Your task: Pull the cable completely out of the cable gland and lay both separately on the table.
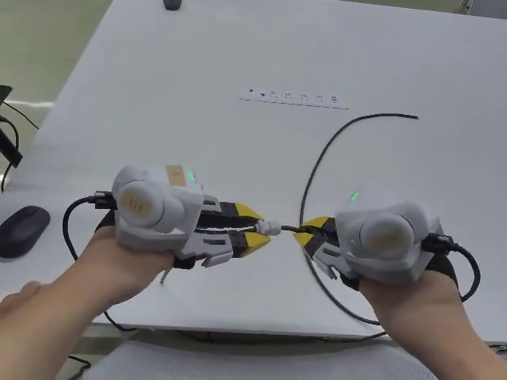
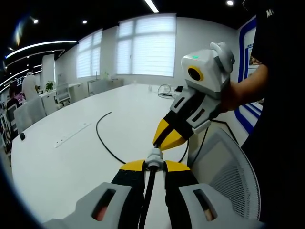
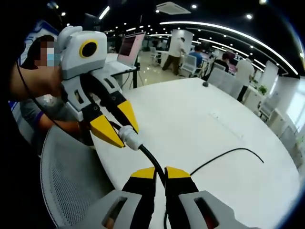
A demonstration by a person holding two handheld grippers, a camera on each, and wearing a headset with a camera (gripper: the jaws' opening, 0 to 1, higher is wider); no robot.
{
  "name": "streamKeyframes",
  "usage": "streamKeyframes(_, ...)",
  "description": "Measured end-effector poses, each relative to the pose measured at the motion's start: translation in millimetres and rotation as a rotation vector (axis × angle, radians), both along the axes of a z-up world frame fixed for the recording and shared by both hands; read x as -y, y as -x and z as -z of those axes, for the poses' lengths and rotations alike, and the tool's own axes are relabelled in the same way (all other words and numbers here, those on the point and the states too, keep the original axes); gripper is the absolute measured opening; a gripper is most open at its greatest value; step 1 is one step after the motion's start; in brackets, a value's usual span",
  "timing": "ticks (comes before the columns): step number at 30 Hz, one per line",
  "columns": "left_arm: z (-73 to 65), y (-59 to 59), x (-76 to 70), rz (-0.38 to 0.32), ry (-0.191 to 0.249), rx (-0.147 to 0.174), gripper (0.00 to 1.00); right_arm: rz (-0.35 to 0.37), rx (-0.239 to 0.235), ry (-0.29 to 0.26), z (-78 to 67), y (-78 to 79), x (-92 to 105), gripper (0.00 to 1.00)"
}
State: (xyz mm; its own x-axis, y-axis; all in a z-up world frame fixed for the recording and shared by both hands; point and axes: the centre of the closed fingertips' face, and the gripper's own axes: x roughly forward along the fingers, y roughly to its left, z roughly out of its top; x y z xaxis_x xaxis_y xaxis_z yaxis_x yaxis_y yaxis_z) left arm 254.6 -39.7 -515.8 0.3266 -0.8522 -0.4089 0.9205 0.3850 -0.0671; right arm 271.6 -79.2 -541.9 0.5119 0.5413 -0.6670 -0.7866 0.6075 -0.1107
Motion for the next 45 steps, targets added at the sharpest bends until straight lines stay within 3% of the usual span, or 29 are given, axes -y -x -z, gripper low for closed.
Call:
streamKeyframes(4,-0.4,0.1,-1.1,-0.003,0.001,0.002,0.15,0.025,-0.014,-0.017,2.2,-0.9,3.8,0.01)
streamKeyframes(18,0.2,3.7,0.3,-0.013,0.003,0.001,0.15,0.187,-0.15,-0.084,29.0,-6.9,42.1,0.01)
streamKeyframes(21,1.3,4.4,3.1,-0.015,0.002,0.001,0.15,0.235,-0.212,-0.134,36.1,-6.7,47.1,0.01)
streamKeyframes(30,1.8,3.4,3.0,-0.03,-0.002,-0.001,0.15,0.297,-0.273,-0.161,50.4,-4.8,58.4,0.01)
streamKeyframes(34,3.9,1.9,2.3,-0.031,-0.004,-0.006,0.15,0.283,-0.254,-0.146,48.9,-2.9,57.2,0.02)
streamKeyframes(39,7.1,0.2,-0.3,-0.032,-0.011,-0.017,0.15,0.194,-0.104,-0.064,35.2,-10.9,59.2,0.07)
streamKeyframes(42,8.1,0.4,-1.0,-0.029,-0.019,-0.017,0.15,0.163,-0.086,-0.059,26.4,-8.5,52.7,0.18)
streamKeyframes(44,7.4,0.4,-1.0,-0.027,-0.02,-0.014,0.15,0.126,-0.034,-0.02,19.7,-10.8,51.6,0.2)
streamKeyframes(45,6.2,0.5,-0.8,-0.026,-0.018,-0.014,0.15,0.074,0.029,0.019,10.5,-11.4,47.5,0.2)
